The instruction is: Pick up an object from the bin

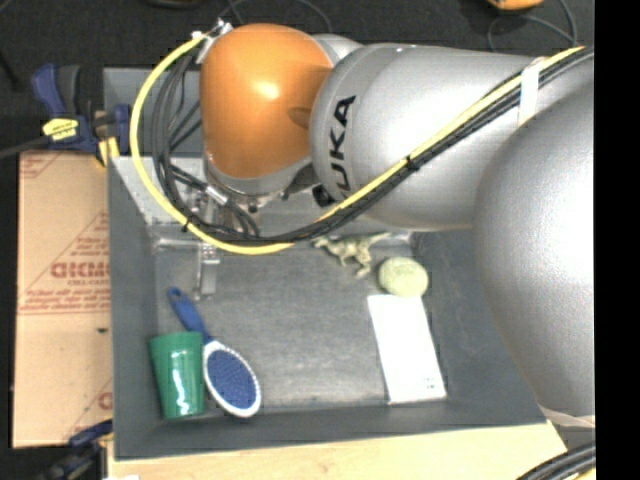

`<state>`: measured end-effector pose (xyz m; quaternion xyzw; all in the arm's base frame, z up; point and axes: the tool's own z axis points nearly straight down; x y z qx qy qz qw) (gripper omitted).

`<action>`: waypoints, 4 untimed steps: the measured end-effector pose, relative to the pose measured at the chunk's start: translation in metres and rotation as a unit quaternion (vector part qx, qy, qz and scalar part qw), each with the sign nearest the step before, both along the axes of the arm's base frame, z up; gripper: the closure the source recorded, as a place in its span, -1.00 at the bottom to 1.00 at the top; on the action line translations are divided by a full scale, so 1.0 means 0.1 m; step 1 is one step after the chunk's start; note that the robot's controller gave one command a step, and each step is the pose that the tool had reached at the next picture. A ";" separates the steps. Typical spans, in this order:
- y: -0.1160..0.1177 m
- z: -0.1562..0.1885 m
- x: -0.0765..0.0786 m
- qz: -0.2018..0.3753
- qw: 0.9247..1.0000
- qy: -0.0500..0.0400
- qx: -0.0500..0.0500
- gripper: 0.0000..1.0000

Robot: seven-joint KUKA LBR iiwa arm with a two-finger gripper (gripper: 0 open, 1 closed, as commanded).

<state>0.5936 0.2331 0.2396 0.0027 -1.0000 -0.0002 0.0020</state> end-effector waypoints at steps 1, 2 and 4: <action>-0.02 0.05 0.01 -0.003 1.000 -0.004 0.001 -1.00; -0.20 -0.47 -0.05 -0.068 0.998 -0.004 0.001 -1.00; -0.48 -0.90 -0.17 -0.169 0.986 -0.004 0.000 -1.00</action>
Offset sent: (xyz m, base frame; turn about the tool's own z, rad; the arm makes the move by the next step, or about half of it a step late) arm -0.0200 -0.0617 -0.1696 0.4442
